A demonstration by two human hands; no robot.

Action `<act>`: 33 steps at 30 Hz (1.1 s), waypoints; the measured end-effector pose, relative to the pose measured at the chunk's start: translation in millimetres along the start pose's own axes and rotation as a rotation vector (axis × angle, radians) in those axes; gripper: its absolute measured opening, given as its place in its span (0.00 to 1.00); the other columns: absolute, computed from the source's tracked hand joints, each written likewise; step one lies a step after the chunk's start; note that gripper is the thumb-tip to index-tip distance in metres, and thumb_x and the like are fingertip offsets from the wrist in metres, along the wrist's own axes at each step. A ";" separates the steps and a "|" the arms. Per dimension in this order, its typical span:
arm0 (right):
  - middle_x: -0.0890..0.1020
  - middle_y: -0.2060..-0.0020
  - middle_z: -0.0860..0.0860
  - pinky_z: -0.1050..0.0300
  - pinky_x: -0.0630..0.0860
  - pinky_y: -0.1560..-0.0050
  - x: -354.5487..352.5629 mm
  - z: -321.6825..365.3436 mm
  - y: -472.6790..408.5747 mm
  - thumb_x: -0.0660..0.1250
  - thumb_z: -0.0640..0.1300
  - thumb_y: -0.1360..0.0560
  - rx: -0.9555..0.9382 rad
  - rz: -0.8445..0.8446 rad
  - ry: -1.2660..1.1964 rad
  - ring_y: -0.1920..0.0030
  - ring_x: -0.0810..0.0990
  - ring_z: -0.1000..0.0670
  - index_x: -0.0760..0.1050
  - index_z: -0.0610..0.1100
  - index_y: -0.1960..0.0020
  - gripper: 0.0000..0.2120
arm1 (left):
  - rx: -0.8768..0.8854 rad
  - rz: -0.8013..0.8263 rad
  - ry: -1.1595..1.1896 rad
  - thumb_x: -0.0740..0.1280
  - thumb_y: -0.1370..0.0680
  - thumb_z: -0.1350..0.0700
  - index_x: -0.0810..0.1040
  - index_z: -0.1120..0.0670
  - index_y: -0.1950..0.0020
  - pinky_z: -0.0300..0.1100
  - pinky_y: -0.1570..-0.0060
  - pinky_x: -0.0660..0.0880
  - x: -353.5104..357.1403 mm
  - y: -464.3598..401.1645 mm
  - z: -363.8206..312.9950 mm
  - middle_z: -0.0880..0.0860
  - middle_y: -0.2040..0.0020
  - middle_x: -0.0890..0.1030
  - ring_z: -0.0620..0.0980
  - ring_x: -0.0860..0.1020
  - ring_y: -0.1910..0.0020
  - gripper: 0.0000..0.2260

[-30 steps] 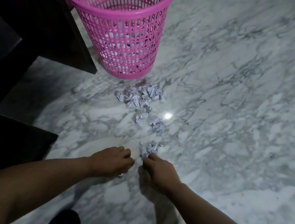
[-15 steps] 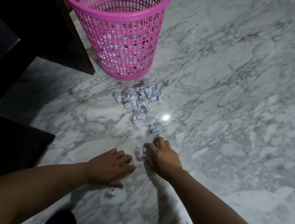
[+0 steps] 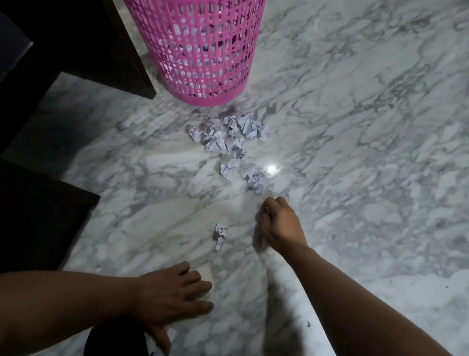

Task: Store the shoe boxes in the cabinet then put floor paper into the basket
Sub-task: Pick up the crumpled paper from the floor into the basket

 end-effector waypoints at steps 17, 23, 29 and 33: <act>0.74 0.51 0.51 0.56 0.69 0.63 10.0 15.2 37.0 0.62 0.52 0.22 -0.207 0.049 0.209 0.55 0.74 0.49 0.73 0.46 0.49 0.09 | -0.482 -0.163 0.217 0.53 0.30 0.19 0.70 0.50 0.26 0.57 0.38 0.67 -12.8 23.7 -4.0 0.57 0.31 0.72 0.58 0.70 0.36 0.45; 0.72 0.49 0.45 0.49 0.78 0.58 23.5 -10.8 65.5 0.67 0.58 0.26 -0.199 0.036 0.426 0.53 0.75 0.43 0.72 0.45 0.46 0.18 | -0.868 -0.147 0.362 0.58 0.28 0.23 0.65 0.48 0.22 0.52 0.45 0.68 28.3 29.3 -37.9 0.55 0.32 0.71 0.57 0.74 0.40 0.42; 0.73 0.47 0.45 0.50 0.75 0.65 27.8 -12.0 53.8 0.63 0.49 0.18 -0.241 0.086 0.461 0.53 0.76 0.41 0.72 0.44 0.45 0.08 | -0.832 -0.336 0.349 0.67 0.22 0.45 0.76 0.48 0.38 0.48 0.61 0.73 18.8 15.5 -23.9 0.52 0.45 0.73 0.54 0.75 0.51 0.15; 0.72 0.49 0.50 0.54 0.70 0.67 21.0 -16.3 44.5 0.65 0.46 0.20 -0.249 0.192 0.415 0.55 0.77 0.44 0.71 0.47 0.47 0.04 | -0.766 -0.245 0.373 0.64 0.24 0.51 0.74 0.46 0.44 0.45 0.71 0.72 14.7 18.8 -12.0 0.49 0.45 0.72 0.51 0.75 0.53 0.09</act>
Point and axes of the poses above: each hand's wrist, its own y-axis away from the middle knuckle, its own x-axis out of the palm, z = x × y, the point moved 5 cm from there along -y, towards the middle knuckle
